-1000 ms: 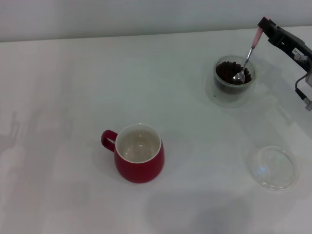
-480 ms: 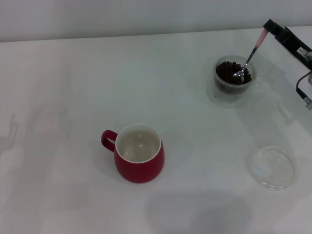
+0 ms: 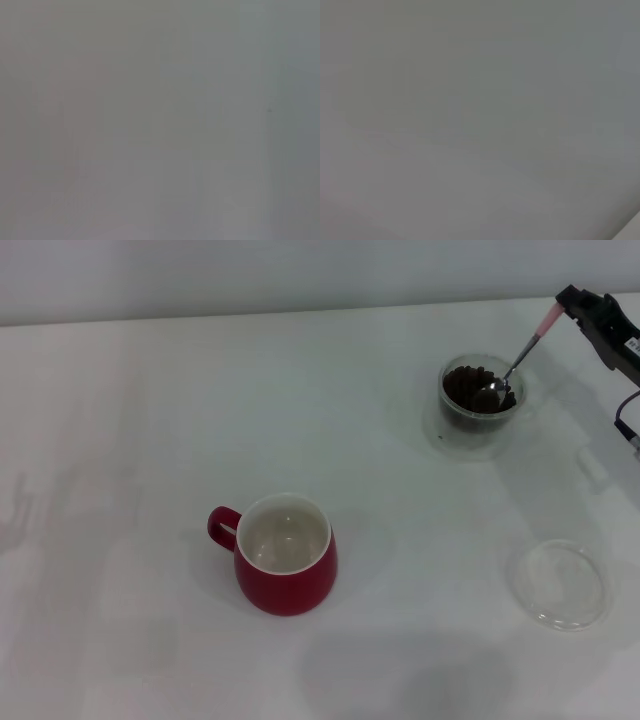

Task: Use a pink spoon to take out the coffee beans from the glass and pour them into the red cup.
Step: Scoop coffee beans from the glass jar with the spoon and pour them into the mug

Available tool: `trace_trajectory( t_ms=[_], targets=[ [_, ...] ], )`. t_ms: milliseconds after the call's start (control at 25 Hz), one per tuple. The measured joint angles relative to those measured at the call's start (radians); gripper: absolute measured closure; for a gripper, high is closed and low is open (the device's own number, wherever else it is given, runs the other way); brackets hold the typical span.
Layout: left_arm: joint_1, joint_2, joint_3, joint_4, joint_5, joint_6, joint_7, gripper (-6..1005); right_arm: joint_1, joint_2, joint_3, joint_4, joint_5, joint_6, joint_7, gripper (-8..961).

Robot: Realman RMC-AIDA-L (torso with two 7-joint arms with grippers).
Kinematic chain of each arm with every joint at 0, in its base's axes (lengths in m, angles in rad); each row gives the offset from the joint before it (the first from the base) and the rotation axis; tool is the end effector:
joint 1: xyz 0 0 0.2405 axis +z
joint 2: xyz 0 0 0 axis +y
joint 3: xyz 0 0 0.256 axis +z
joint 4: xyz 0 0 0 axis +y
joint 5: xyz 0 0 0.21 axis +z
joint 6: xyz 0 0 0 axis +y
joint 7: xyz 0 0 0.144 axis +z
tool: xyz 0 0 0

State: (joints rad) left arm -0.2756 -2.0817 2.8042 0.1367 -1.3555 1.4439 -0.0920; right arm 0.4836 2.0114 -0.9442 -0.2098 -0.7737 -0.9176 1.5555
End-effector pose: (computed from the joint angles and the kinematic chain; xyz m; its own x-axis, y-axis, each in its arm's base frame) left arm -0.3543 0.2581 -0.0034 0.7235 -0.1323 0.6775 0.6764 -0.0606 -0.7341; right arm 0.3561 0.3698 0.0312 -0.1762 -0.2520 -0.9516 -0.9833 0.0002 0.1820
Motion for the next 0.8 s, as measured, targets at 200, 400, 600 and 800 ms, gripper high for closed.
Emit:
trace_trajectory(
  t_ms=[200, 400, 600, 800],
  targets=[
    [0.000, 0.001, 0.000, -0.006, -0.001, 0.000, 0.000, 269, 0.000, 0.000, 0.001, 0.001, 0.037, 0.000, 0.021, 790],
    [-0.002, 0.001, 0.000, -0.014, -0.001, -0.001, 0.000, 270, 0.000, -0.001, 0.001, -0.006, 0.038, 0.001, 0.057, 789],
    [-0.002, 0.002, 0.000, -0.014, -0.001, -0.003, 0.000, 270, 0.008, -0.003, -0.024, -0.023, 0.033, -0.011, 0.098, 788],
    [-0.004, 0.002, 0.000, -0.014, 0.000, -0.006, 0.000, 270, 0.012, -0.001, -0.077, -0.038, 0.030, -0.013, 0.137, 787]
  ],
)
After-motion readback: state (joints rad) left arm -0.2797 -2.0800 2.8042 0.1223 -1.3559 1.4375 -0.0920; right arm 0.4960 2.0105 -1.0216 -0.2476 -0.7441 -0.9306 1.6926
